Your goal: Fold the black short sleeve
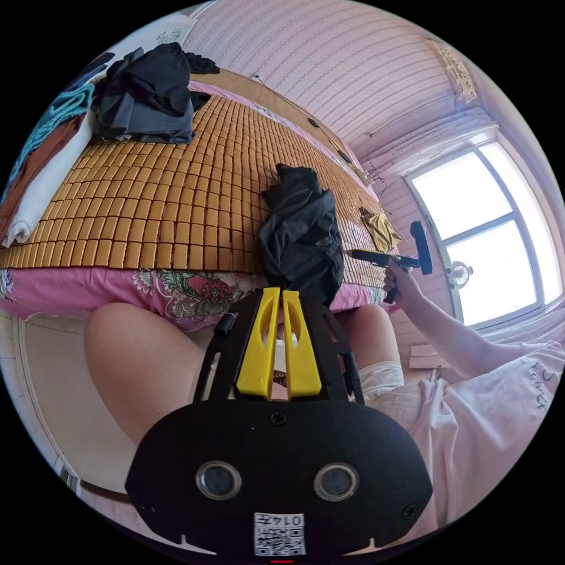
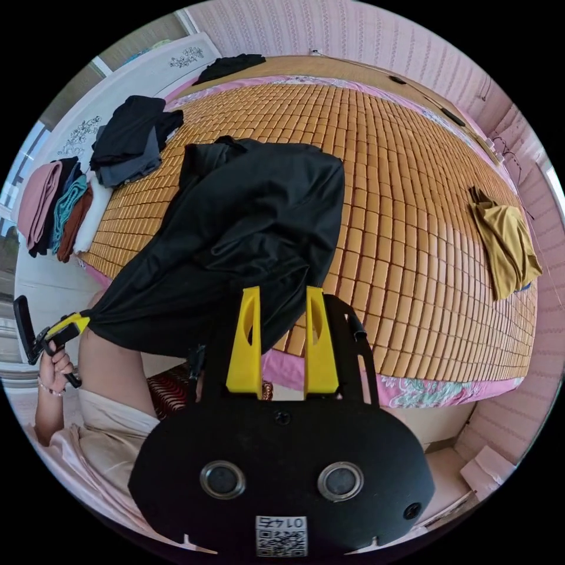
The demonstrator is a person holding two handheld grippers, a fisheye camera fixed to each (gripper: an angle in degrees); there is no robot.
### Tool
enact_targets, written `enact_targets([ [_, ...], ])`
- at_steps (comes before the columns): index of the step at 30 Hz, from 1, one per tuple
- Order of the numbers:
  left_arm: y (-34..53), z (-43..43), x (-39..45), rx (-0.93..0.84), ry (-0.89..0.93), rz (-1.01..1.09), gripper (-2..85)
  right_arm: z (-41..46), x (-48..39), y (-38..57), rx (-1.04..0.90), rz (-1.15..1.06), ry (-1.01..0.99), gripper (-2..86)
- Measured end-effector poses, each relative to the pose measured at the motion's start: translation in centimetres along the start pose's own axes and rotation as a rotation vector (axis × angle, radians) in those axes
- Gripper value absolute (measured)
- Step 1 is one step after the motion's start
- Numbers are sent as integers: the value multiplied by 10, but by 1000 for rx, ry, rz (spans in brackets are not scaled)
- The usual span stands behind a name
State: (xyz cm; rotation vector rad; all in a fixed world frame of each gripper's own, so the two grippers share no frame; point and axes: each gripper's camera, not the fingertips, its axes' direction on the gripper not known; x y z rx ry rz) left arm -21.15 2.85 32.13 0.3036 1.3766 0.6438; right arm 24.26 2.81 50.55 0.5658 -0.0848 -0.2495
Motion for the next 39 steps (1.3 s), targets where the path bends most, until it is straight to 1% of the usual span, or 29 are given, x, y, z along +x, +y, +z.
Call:
enact_targets([
  [3, -1, 2, -4, -15, -6, -12, -10, 11, 3, -28, -11, 19, 43, 115],
  [5, -1, 2, -8, -24, -9, -24, -10, 31, 9, -43, -128, 20, 20, 94],
  [6, -1, 2, -9, -24, -8, -27, -10, 35, 10, -44, -156, 13, 6, 82],
  [8, 0, 0, -13, -17, 1, -40, -10, 24, 18, -43, -109, 7, -43, 23],
  [9, 0, -1, -14, -13, 3, -41, -10, 18, 21, -42, -92, 7, -58, 20],
  [12, -1, -14, -15, 36, 22, -30, -10, -35, 45, -22, 62, 14, -149, 6],
  [14, -4, -28, -10, 92, 68, 5, -10, -92, 72, 12, 210, 53, -234, 1],
  [16, -8, -36, 0, 124, 119, 76, -10, -131, 91, 46, 295, 98, -231, -2],
  [18, -11, -38, 15, 129, 186, 164, -10, -158, 107, 81, 334, 157, -160, -4],
  [20, -12, -29, 36, 88, 278, 260, -10, -167, 125, 125, 304, 252, -77, -5],
  [21, -12, -25, 40, 70, 293, 278, -10, -164, 129, 134, 281, 278, -61, -5],
  [23, -7, -5, 56, -15, 303, 330, -10, -146, 143, 167, 151, 395, -21, -6],
  [26, 5, 9, 67, -101, 305, 345, -10, -139, 146, 204, 88, 481, 66, -7],
  [29, 20, 10, 71, -139, 351, 359, -10, -139, 150, 230, 84, 522, 32, -6],
  [31, 27, 9, 73, -160, 362, 365, -10, -135, 149, 235, 68, 506, -5, -5],
  [35, 41, 5, 75, -177, 327, 351, -10, -126, 127, 214, 51, 378, 29, 7],
  [39, 51, -1, 80, -168, 312, 339, -10, -117, 108, 182, 16, 246, 14, 58],
])
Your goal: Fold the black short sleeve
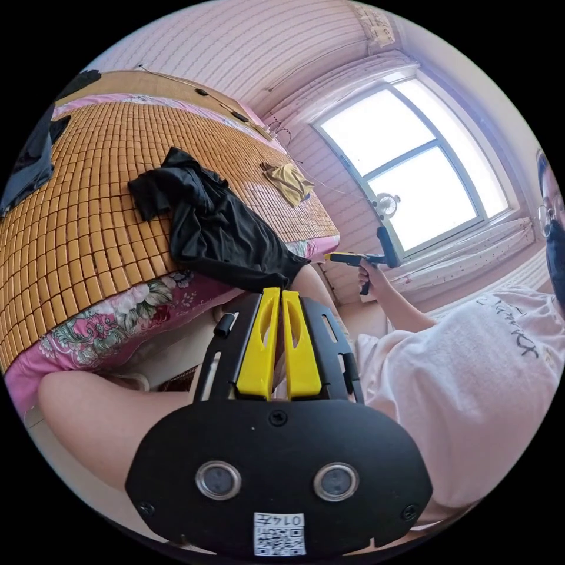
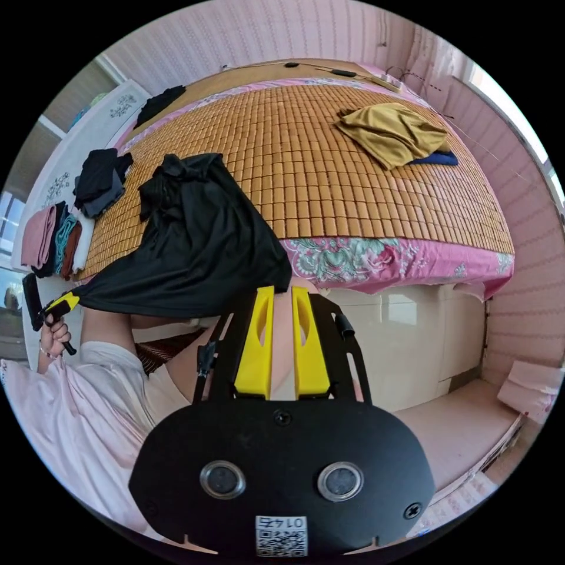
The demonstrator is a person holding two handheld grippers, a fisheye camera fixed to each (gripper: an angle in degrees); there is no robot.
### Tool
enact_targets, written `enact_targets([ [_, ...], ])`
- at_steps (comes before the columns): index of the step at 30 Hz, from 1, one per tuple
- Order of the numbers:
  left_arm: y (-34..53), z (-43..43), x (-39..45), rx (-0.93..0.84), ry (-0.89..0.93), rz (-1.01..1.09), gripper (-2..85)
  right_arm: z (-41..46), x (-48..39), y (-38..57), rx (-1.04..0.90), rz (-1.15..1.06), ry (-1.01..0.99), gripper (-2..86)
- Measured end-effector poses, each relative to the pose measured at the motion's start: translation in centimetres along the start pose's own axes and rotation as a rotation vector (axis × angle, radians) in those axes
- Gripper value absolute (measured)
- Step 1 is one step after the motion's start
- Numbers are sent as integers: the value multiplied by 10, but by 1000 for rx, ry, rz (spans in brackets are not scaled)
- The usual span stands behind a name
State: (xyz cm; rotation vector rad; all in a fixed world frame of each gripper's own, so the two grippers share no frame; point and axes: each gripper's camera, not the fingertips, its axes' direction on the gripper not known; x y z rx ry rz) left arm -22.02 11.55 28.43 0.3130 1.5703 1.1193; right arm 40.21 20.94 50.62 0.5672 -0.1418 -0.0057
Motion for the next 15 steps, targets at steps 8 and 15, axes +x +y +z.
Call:
enact_targets([
  [8, 21, 0, 25, 1, -46, -7, -10, 56, -22, -27, -352, -166, 173, 84],
  [15, 46, -16, 41, 58, -119, -30, -10, -1, 8, 15, -190, -115, -16, 5],
])
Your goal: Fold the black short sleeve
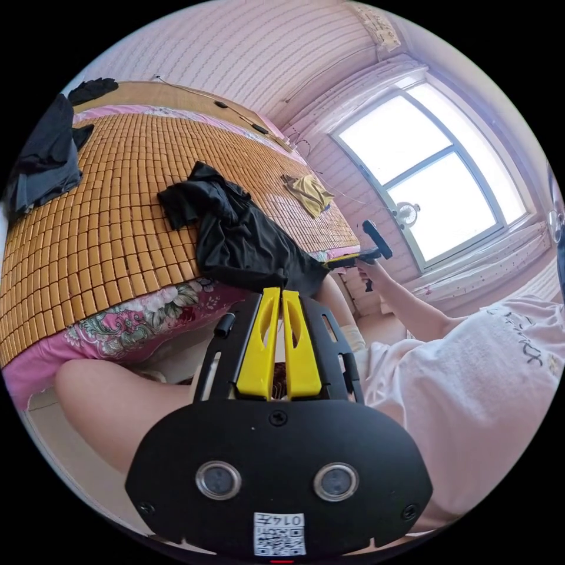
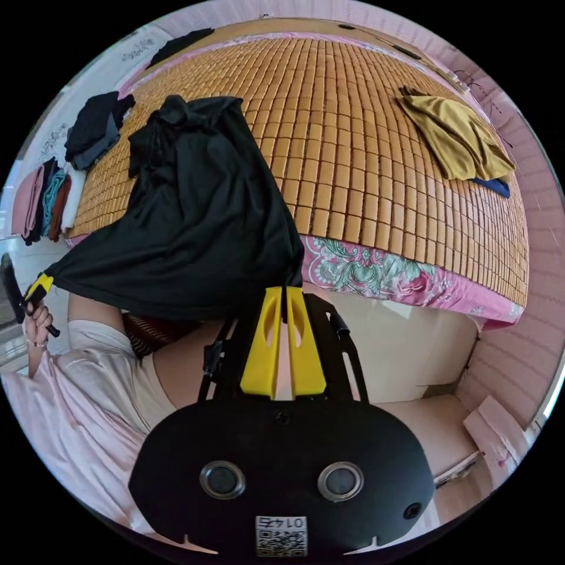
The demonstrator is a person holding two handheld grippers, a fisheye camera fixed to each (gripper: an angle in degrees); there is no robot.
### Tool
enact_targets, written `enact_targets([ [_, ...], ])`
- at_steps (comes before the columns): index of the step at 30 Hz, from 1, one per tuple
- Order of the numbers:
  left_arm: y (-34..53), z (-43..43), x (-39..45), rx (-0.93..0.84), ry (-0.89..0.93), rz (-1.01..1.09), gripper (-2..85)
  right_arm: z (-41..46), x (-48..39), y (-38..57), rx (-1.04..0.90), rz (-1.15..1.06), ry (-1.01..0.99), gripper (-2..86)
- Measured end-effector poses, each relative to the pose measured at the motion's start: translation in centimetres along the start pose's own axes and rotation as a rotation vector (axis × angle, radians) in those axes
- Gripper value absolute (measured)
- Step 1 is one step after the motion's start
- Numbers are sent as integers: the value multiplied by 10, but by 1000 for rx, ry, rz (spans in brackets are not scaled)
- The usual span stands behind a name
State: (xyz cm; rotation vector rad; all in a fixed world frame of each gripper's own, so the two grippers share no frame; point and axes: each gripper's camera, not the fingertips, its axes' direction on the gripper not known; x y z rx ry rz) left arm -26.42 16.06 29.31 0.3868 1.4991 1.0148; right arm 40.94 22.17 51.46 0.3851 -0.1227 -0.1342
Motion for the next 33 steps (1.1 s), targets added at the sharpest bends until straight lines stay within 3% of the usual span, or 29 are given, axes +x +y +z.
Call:
enact_targets([
  [8, 37, -49, 27, 177, 17, 46, -10, -118, 53, 125, 559, 123, -464, 3],
  [14, 42, -137, 69, 514, 61, 175, -10, -215, 40, 181, 899, -66, -655, 4],
  [23, 51, -288, 202, 917, -115, 568, -10, -393, -35, 275, 1293, -492, -580, 4],
  [29, 70, -361, 274, 1064, -117, 752, -10, -475, -75, 352, 1506, -663, -498, 3],
  [33, 64, -381, 293, 1093, -165, 767, -10, -498, -87, 359, 1503, -646, -390, 2],
])
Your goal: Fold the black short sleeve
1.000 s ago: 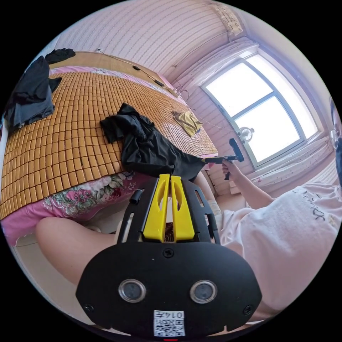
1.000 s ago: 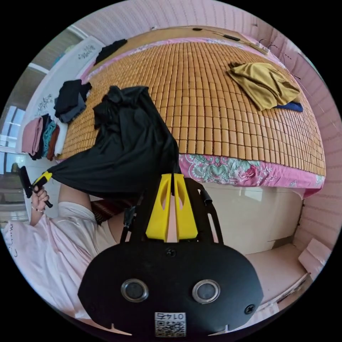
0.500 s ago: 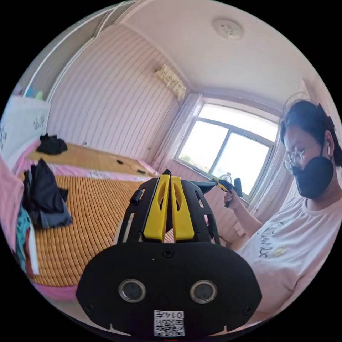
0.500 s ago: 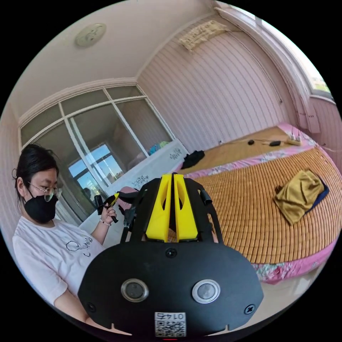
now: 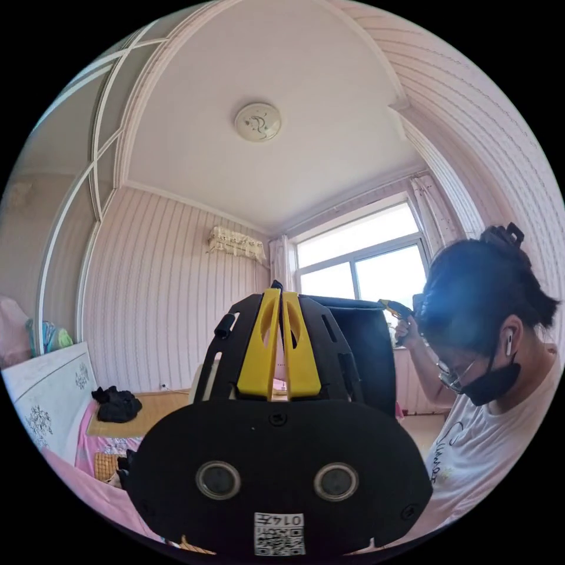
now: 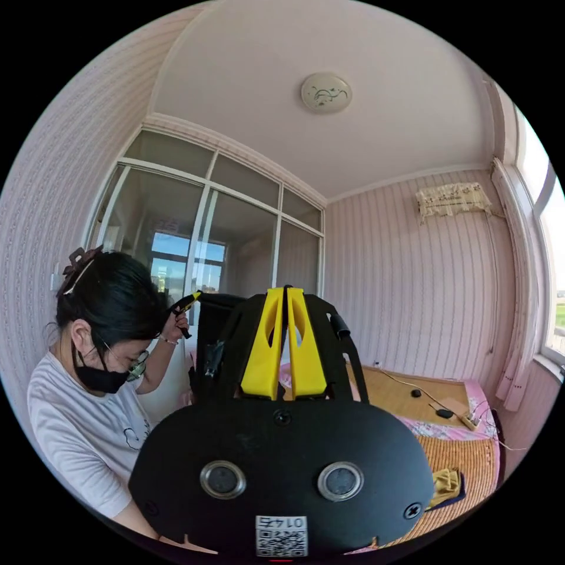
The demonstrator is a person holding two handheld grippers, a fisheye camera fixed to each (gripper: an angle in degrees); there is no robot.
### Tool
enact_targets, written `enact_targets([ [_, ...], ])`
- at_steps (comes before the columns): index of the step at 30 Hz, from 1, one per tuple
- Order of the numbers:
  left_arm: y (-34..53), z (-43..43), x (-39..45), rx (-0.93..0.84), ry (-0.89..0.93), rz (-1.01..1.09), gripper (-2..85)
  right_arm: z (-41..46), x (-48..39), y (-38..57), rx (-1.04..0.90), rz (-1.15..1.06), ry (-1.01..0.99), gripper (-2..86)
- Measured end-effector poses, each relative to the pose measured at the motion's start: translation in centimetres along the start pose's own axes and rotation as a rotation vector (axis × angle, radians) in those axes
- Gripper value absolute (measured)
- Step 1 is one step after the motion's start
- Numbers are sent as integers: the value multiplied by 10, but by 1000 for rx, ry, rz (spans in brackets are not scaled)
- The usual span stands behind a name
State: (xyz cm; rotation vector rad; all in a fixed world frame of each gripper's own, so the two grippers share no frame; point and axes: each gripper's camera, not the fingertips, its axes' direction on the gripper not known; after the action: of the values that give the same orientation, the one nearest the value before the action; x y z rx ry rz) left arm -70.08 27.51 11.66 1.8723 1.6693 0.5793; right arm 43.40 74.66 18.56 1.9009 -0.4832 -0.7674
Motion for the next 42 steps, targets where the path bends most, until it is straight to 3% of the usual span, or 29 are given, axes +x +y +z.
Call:
enact_targets([
  [3, 9, 35, -14, -121, -49, -34, -10, 42, 30, 14, -179, 97, 78, 2],
  [7, 68, 121, -60, -413, -146, -191, -10, 128, 114, 89, -528, 299, 236, 2],
  [10, 106, 175, -86, -533, -192, -281, -10, 171, 172, 136, -625, 447, 279, 2],
  [13, 90, 205, -102, -474, -218, -327, -10, 186, 208, 110, -481, 478, 278, 3],
  [17, 21, 219, -96, -260, -251, -197, -10, 181, 214, 28, -167, 322, 237, 3],
  [21, 9, 235, -89, -265, -253, -97, -10, 189, 206, 32, -148, 210, 254, 3],
  [27, 125, 259, -108, -574, -220, -159, -10, 211, 228, 178, -418, 313, 268, 3],
  [32, 294, 268, -125, -925, -212, -385, -10, 247, 262, 359, -787, 597, 321, 3],
  [36, 379, 267, -131, -1094, -251, -543, -10, 261, 279, 448, -932, 811, 326, 4],
  [42, 458, 269, -106, -1466, -189, -377, -10, 275, 286, 525, -1240, 881, 299, 3],
])
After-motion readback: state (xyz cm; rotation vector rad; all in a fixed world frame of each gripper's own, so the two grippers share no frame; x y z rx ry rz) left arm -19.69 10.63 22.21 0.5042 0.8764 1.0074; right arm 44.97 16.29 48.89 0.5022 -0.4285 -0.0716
